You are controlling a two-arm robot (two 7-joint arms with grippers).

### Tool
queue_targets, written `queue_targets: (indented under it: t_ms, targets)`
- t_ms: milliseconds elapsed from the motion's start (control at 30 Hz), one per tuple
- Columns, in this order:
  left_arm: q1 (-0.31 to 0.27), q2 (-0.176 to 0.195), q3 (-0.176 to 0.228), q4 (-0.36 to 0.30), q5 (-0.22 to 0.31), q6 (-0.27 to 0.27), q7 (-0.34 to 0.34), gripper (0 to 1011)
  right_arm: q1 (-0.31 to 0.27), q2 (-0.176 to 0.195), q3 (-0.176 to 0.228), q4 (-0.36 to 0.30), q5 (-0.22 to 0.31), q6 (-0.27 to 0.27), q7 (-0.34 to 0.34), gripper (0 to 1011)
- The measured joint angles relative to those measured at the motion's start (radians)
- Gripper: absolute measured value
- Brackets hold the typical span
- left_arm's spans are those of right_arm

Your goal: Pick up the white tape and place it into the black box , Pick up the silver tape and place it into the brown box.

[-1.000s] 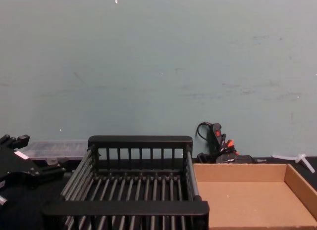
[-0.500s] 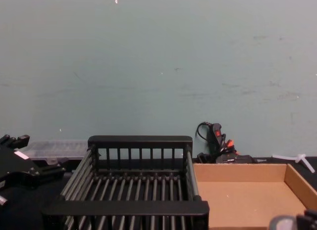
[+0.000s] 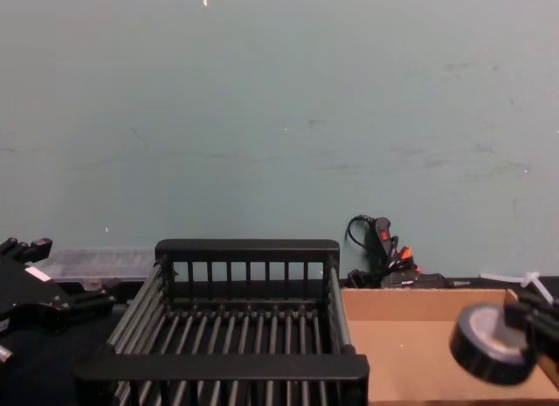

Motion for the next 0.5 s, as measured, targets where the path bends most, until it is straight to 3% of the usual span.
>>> queue_targets:
  t_ms: [200,500]
  targets:
    - [0.0,0.0,0.0,0.0,0.0,0.0,0.0,1001,0.067,-0.026,-0.012,0.053,-0.023,-0.007,-0.016,125]
    - [0.0,0.0,0.0,0.0,0.0,0.0,0.0,1001,0.189,-0.083,-0.034,0.182,-0.072,-0.012,-0.042,124]
